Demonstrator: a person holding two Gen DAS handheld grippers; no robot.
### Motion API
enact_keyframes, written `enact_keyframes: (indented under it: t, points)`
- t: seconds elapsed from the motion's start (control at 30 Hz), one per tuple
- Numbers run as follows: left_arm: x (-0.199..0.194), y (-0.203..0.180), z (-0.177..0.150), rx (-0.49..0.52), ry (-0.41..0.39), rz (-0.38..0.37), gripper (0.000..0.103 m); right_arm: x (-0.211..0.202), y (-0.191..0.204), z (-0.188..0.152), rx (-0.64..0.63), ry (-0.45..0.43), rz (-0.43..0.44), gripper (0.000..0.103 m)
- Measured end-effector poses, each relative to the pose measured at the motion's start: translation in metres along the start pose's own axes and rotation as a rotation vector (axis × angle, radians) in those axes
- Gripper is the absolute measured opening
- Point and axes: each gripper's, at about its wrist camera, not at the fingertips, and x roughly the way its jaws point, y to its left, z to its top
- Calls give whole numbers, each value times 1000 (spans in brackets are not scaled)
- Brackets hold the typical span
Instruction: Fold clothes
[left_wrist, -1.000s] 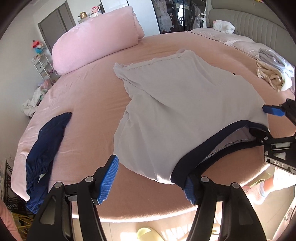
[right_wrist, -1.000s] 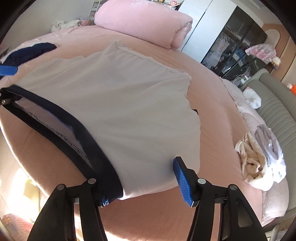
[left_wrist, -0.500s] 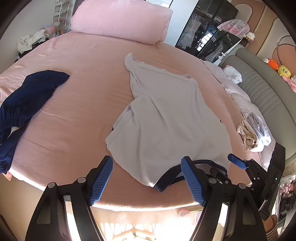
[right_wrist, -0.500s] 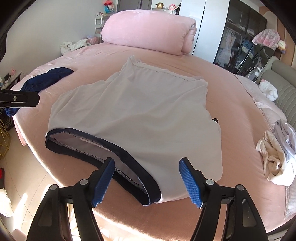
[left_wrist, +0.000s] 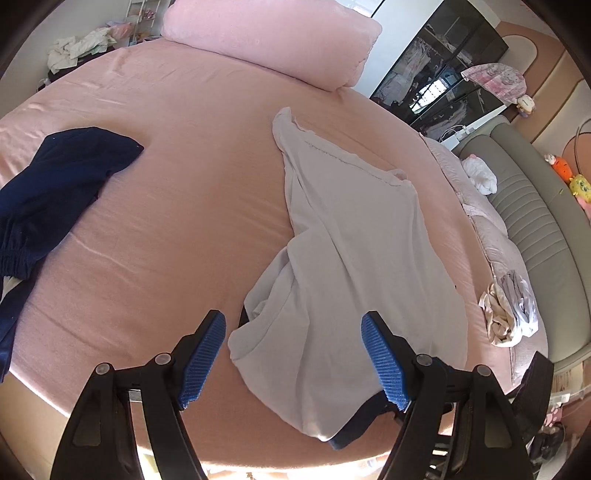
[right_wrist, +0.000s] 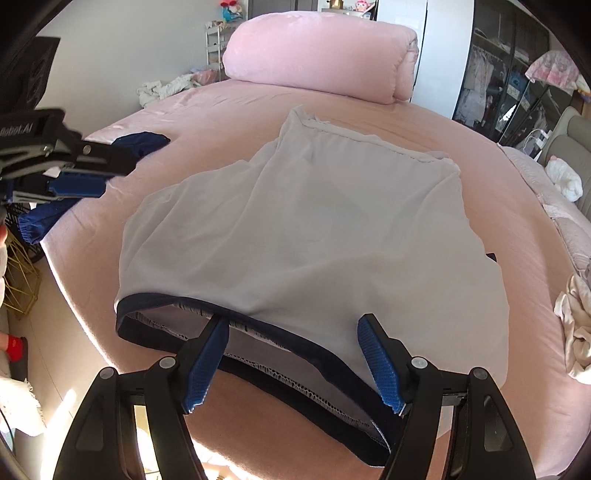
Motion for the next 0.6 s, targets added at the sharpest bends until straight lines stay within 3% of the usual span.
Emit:
enact_keyframes:
  t: [0.17, 0.27, 0.47, 0.53, 0.6]
  points:
    - [16, -3, 25, 9, 16, -14, 75, -9, 9, 20, 1, -22, 23, 72]
    - [18, 6, 14, 0, 29, 3, 75, -7, 13, 33, 45, -22, 58, 72]
    - [27, 35, -17, -46, 139, 18, 75, 17, 22, 16, 221, 22, 263, 72]
    - [25, 39, -24, -65, 133, 7, 75, 27, 27, 5, 218, 58, 265, 72]
    - [23, 42, -30, -85, 119, -10, 75, 23, 35, 1, 162, 23, 232, 72]
